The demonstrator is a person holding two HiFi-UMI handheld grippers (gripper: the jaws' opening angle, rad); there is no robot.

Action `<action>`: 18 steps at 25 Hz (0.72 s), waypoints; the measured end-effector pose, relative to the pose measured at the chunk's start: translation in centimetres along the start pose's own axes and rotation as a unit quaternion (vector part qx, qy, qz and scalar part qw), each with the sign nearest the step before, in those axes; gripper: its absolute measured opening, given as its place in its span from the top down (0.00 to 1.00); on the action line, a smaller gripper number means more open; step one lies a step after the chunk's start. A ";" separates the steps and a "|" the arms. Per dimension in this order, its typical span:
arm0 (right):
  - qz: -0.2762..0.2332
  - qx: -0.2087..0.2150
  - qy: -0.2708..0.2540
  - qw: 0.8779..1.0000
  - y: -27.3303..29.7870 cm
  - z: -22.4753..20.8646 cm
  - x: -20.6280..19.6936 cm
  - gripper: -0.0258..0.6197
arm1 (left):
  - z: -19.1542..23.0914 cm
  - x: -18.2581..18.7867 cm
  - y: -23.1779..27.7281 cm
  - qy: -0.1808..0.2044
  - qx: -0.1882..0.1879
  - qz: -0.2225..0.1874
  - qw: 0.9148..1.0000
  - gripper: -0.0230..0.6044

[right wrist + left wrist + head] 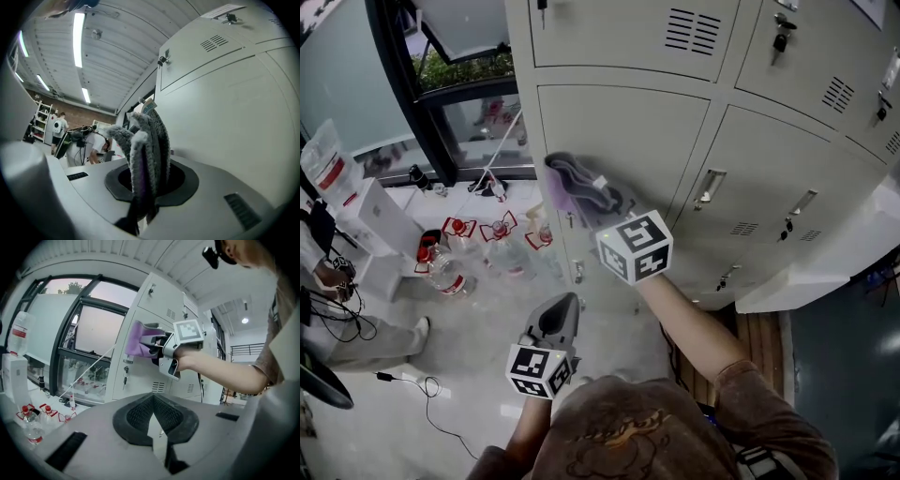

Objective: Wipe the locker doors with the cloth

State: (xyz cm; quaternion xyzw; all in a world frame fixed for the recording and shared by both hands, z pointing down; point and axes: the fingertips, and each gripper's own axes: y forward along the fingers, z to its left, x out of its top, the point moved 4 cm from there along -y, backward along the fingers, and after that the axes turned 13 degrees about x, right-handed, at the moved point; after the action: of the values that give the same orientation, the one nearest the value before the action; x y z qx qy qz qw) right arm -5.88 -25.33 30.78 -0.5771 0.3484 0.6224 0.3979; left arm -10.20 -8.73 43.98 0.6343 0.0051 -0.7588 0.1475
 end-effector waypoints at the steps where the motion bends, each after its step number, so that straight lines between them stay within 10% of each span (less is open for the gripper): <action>1: 0.004 0.003 -0.001 1.000 0.6 0.2 -0.4 0.88 | 0.4 0.1 -0.1 0.000 0.005 -0.001 1.000 0.96; 18: 0.036 -0.029 -0.008 0.999 4.4 -1.5 -4.3 0.88 | 3.2 0.3 0.2 -0.004 0.028 0.001 1.000 0.96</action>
State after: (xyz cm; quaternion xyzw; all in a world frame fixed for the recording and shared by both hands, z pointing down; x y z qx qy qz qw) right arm -9.13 -29.02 34.81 -0.5705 0.3473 0.6507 0.3614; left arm -13.28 -9.58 44.31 0.6351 -0.0170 -0.7611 0.1307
